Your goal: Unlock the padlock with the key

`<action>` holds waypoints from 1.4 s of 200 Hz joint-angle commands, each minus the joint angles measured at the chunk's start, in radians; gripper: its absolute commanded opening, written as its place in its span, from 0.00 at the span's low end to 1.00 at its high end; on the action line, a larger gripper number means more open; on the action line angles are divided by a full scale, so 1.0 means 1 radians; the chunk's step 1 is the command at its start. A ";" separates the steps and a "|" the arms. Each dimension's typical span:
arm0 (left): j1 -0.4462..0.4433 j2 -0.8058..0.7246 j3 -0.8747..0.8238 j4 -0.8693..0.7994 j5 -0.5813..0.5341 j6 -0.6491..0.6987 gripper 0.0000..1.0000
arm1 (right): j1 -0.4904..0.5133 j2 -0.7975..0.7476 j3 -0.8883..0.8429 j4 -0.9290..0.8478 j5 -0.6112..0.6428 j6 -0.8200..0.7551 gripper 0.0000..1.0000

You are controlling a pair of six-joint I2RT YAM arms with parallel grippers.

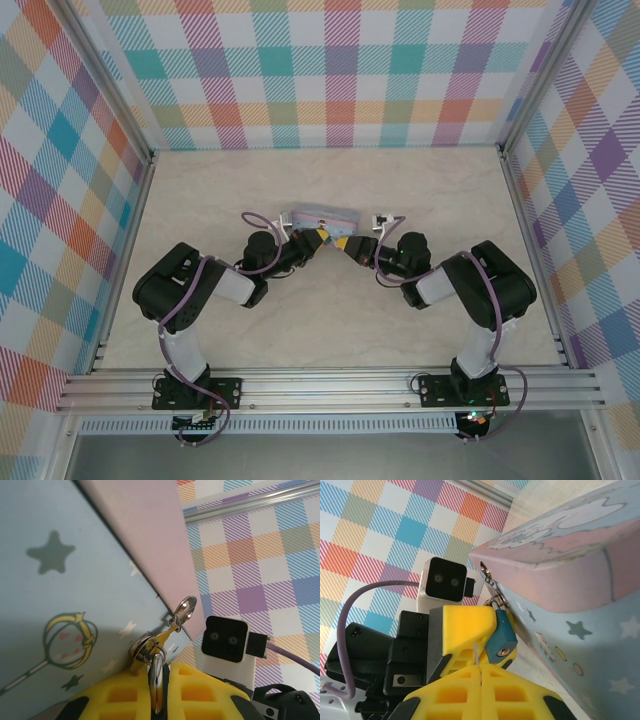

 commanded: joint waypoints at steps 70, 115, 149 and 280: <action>0.000 -0.023 0.004 0.071 -0.010 -0.001 0.00 | 0.010 0.059 -0.013 0.014 -0.005 -0.010 0.02; 0.000 -0.022 0.003 0.071 -0.010 -0.002 0.00 | 0.011 0.079 0.003 0.062 -0.014 0.015 0.02; 0.000 -0.019 0.000 0.072 -0.011 0.000 0.00 | 0.011 0.059 0.005 0.054 -0.013 0.009 0.02; -0.002 -0.002 -0.001 0.088 0.003 0.001 0.00 | 0.019 0.030 0.044 0.029 -0.028 0.012 0.02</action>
